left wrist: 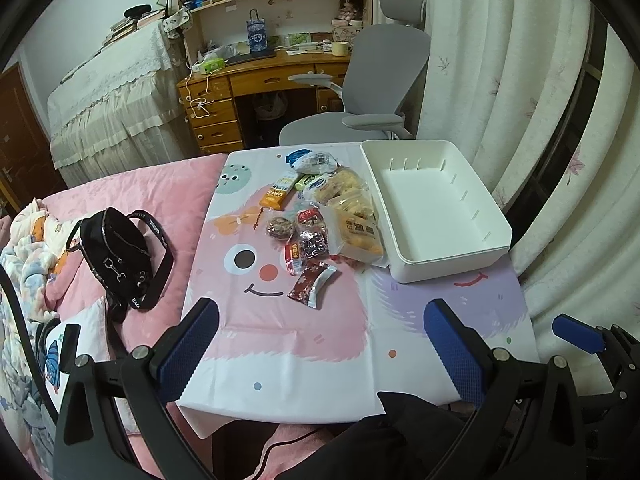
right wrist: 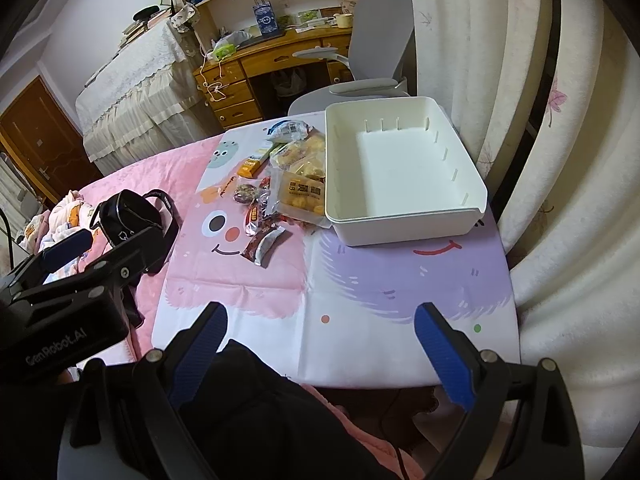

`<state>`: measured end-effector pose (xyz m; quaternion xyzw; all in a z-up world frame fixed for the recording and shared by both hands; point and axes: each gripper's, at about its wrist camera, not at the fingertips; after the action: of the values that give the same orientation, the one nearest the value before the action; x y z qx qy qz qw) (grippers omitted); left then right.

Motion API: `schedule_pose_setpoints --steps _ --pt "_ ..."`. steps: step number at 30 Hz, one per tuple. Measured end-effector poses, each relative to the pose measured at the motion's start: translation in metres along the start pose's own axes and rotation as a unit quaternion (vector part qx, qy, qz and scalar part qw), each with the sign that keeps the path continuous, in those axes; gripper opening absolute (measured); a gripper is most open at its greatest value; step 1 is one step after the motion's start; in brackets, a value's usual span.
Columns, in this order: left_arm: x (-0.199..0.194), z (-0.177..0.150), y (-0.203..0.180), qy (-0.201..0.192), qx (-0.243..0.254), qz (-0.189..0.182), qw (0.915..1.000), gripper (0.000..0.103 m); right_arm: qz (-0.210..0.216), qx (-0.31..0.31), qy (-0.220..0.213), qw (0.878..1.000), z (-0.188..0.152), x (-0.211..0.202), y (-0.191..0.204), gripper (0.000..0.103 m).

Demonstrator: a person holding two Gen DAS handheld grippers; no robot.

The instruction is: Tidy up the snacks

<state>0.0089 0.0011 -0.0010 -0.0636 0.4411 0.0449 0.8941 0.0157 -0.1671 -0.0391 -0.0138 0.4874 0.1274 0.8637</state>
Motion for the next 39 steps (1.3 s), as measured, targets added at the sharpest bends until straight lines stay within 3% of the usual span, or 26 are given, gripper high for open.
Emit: schedule_pose_setpoints --steps 12,24,32,39 --pt "0.009 0.015 0.018 0.012 -0.002 -0.016 0.9998 0.102 -0.006 0.012 0.004 1.0 0.011 0.005 0.015 0.095" --pt "0.032 0.044 0.091 0.04 0.005 -0.041 0.9983 0.102 -0.01 0.028 0.015 0.999 0.038 0.035 0.07 0.095" --pt "0.056 0.071 0.139 0.085 0.03 -0.072 0.9934 0.1 -0.026 0.065 0.029 0.997 0.055 0.053 0.114 0.095" --pt "0.085 0.079 0.165 0.139 0.049 -0.108 0.9832 0.097 -0.058 0.09 0.036 0.994 0.053 0.062 0.143 0.095"
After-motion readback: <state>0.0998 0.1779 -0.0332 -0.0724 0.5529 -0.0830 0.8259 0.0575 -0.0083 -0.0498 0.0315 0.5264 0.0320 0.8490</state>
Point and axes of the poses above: each gripper's, at about its wrist camera, not at the fingertips, and x roughly the way its jaws point, y to its left, z to its top, and after that the axes turned 9 degrees about -x, right-handed
